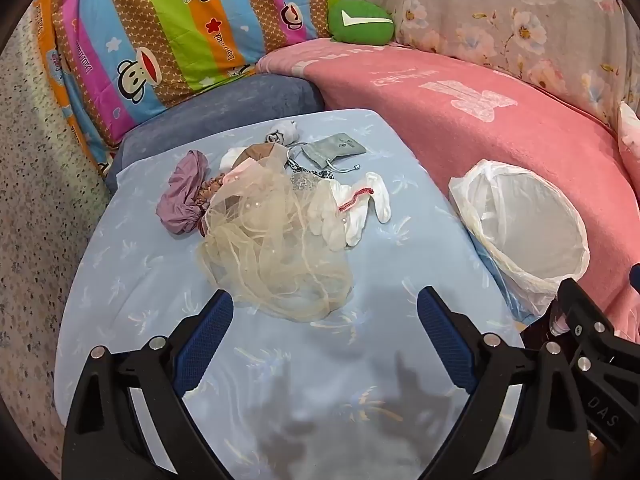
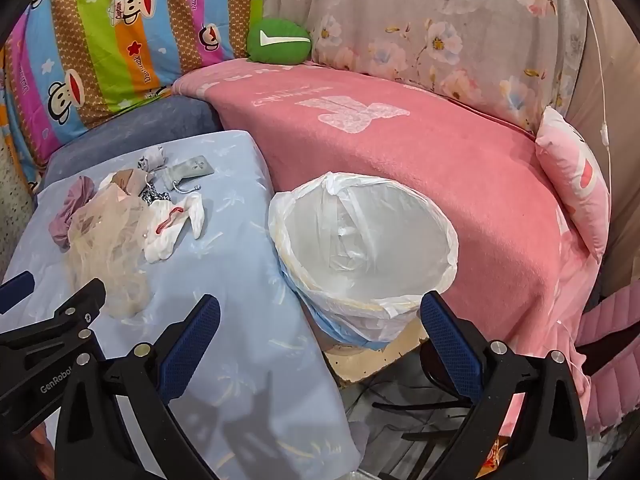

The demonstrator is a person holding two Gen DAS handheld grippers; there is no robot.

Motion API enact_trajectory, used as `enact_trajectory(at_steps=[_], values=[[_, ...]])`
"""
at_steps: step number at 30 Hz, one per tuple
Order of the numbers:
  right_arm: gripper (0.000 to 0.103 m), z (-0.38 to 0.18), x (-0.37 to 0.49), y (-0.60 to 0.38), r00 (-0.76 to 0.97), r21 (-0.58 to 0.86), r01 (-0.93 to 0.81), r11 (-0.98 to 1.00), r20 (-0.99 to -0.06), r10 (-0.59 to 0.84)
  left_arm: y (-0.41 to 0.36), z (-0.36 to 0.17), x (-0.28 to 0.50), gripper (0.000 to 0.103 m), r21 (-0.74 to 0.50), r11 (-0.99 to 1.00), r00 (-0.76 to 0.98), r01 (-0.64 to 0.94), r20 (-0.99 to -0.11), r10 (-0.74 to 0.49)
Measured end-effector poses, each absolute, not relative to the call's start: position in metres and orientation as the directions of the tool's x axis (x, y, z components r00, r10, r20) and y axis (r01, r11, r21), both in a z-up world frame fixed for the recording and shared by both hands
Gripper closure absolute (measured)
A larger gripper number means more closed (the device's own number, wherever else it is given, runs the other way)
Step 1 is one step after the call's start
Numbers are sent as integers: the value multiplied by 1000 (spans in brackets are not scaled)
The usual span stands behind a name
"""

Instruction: Collect trash

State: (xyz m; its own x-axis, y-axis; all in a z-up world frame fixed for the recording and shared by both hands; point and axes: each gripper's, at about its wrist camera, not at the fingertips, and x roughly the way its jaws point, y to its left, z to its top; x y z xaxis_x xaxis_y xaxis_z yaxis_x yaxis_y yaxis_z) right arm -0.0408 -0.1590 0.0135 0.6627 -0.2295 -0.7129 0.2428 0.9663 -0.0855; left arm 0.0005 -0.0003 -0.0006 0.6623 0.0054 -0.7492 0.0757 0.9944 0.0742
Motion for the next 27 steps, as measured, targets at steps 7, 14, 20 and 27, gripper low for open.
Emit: enact_trajectory(at_steps=[7, 14, 20, 27], values=[[6, 15, -41, -159, 671, -86, 244, 966, -705, -232, 0, 0, 0, 14, 70, 995, 665, 78, -747, 1], [6, 15, -37, -159, 669, -89, 249, 964, -704, -238, -6, 0, -3, 14, 71, 993, 670, 91, -742, -8], [6, 15, -39, -163, 667, -88, 251, 964, -706, -238, -5, 1, -1, 14, 69, 992, 676, 104, -736, -20], [6, 13, -41, -164, 669, -86, 261, 961, -702, -244, -6, 1, 0, 14, 69, 992, 678, 108, -735, -22]])
